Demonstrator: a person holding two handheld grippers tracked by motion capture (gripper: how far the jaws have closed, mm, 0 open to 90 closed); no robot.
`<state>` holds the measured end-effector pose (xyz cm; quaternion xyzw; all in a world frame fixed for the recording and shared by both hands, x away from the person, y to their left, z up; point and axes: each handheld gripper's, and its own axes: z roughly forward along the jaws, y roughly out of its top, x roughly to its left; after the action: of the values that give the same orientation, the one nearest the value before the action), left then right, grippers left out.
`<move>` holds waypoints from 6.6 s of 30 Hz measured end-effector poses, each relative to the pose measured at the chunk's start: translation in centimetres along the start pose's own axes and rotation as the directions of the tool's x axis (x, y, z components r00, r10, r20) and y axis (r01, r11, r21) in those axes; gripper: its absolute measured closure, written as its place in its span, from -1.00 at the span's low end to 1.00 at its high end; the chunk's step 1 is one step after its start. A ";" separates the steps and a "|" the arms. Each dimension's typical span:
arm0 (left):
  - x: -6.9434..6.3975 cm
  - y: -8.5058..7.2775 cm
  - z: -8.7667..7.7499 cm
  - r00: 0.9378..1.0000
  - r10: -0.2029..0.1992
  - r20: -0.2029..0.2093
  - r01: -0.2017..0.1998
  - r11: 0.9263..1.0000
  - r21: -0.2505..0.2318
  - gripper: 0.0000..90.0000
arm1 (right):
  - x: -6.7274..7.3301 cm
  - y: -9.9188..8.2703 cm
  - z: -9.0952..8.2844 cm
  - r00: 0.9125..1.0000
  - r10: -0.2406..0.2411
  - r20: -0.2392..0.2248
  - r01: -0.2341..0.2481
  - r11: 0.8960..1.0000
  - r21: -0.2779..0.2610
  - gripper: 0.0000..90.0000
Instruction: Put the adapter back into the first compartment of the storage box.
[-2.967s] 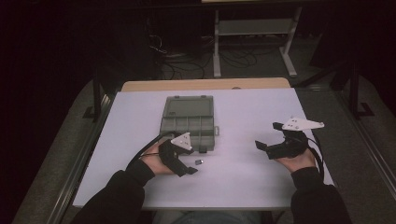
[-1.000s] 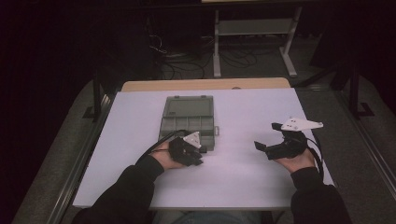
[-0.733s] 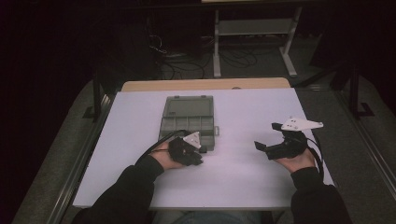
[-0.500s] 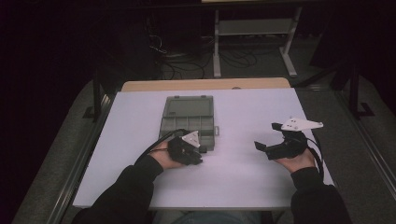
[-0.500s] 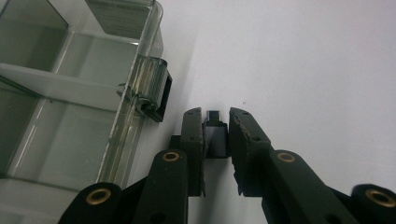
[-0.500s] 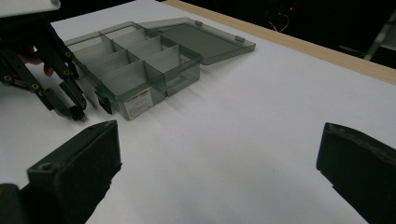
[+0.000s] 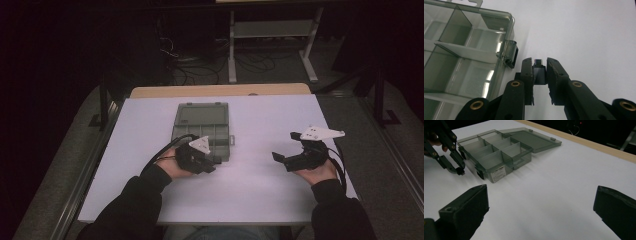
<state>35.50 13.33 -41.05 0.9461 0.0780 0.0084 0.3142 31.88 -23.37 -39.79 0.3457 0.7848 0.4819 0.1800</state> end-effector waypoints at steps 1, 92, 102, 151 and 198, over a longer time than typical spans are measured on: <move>0.0 0.0 -0.1 1.000 -0.001 0.000 0.001 1.000 -0.002 0.69 | 0.0 0.0 0.0 1.000 -0.001 0.000 0.001 1.000 0.001 -1.00; 10.0 -4.5 -11.2 0.923 -0.276 -0.269 0.238 0.957 -0.164 0.70 | -0.1 0.0 0.2 1.000 0.013 -0.010 -0.013 1.000 0.011 -1.00; 11.1 -5.4 -9.8 0.921 -0.293 -0.258 0.261 0.953 -0.151 0.70 | -0.1 0.0 0.2 1.000 0.011 -0.012 -0.011 1.000 0.011 -1.00; 11.5 -5.1 -6.8 0.932 -0.294 -0.209 0.281 0.955 -0.090 -0.02 | 0.0 0.0 0.4 1.000 -0.003 -0.024 0.004 1.000 0.018 -1.00; 6.9 -7.7 -12.5 0.909 -0.340 -0.241 0.243 0.903 -0.355 -1.00 | 0.1 0.0 0.4 1.000 -0.004 -0.013 0.004 1.000 0.024 -1.00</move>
<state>40.46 27.91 -35.82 0.8482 0.2641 0.1152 0.4444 32.06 -23.04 -39.97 0.3430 0.7923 0.4745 0.1716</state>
